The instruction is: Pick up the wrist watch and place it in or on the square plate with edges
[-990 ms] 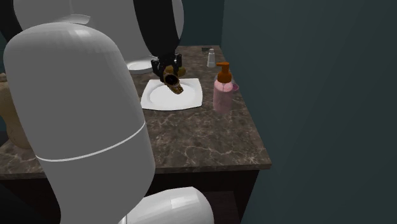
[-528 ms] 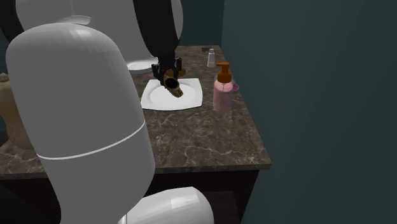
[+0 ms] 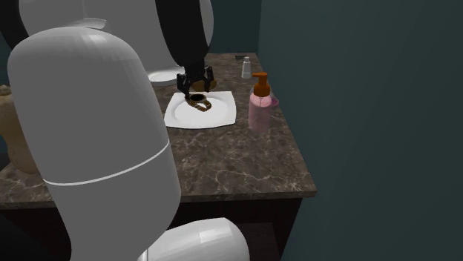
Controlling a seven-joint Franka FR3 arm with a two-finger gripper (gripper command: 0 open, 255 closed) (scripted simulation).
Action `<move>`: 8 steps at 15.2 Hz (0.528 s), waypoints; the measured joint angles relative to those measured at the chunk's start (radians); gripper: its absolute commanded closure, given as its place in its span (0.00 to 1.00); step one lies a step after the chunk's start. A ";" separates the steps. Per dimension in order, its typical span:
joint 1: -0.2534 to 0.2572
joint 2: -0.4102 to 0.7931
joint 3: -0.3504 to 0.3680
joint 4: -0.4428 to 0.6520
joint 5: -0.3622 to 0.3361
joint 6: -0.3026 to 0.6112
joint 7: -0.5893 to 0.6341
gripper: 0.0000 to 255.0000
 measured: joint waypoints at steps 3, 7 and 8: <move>0.000 -0.007 -0.001 0.028 -0.003 -0.034 0.002 0.00; -0.001 -0.023 -0.004 0.089 -0.011 -0.110 0.008 0.00; -0.001 -0.022 -0.004 0.094 -0.010 -0.115 0.008 0.00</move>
